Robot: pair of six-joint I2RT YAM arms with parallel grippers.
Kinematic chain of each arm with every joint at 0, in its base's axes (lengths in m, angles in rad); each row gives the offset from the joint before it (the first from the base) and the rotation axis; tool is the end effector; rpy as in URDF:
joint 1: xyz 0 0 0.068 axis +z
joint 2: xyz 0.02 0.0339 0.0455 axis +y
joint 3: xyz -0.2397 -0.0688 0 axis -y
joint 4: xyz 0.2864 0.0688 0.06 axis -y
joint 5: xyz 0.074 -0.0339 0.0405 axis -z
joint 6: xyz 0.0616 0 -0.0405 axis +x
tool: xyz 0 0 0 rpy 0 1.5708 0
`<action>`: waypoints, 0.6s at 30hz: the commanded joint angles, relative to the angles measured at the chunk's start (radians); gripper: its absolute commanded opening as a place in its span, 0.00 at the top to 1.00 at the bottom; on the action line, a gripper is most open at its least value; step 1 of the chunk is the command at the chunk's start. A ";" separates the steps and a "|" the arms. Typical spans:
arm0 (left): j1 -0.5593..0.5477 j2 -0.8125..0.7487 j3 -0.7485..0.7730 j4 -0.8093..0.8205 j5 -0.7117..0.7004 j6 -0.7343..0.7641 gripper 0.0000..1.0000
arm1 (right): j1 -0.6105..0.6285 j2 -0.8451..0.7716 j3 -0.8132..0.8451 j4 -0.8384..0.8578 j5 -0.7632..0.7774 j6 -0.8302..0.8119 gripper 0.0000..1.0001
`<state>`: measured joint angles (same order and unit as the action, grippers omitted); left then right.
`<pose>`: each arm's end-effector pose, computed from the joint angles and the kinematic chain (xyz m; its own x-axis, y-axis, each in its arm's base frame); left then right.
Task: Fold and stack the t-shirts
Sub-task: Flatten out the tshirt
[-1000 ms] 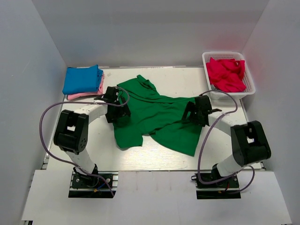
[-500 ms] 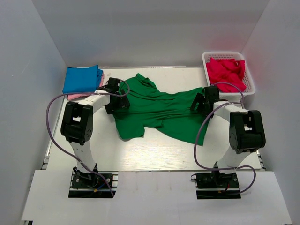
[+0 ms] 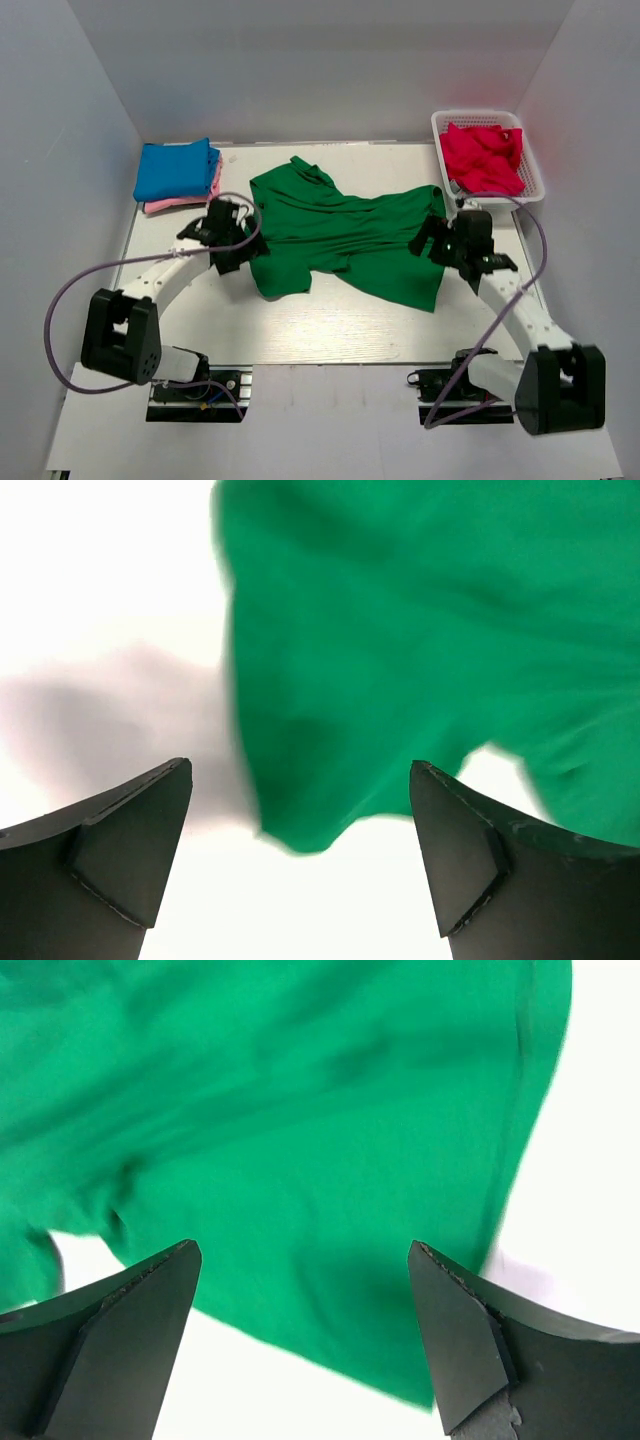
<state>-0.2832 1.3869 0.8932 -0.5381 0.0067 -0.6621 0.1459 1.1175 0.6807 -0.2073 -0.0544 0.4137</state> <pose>0.3133 -0.0916 0.1499 -0.8237 -0.4005 -0.4013 -0.2836 0.9039 -0.3201 0.3045 0.0481 0.1808 -0.6196 0.3147 -0.7191 0.0665 0.9339 0.3514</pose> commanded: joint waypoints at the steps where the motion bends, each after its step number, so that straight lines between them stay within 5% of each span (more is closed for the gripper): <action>1: -0.017 -0.026 -0.131 -0.013 0.019 -0.065 0.00 | 0.000 -0.096 -0.095 -0.088 0.005 0.063 0.10; 4: -0.027 -0.023 -0.192 0.064 0.077 -0.074 0.03 | -0.003 -0.165 -0.138 -0.130 0.013 0.103 0.10; 15: -0.088 0.067 -0.252 0.159 0.180 -0.056 0.61 | -0.009 -0.119 -0.245 -0.211 -0.001 0.188 0.10; 18: -0.108 0.078 -0.261 0.135 0.190 -0.056 0.61 | -0.006 -0.108 -0.262 -0.208 -0.001 0.204 0.10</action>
<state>-0.3687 1.4422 0.6731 -0.3859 0.1658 -0.7227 0.1440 1.0008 0.4362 -0.3943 -0.0544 0.5861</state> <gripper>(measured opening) 0.393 0.901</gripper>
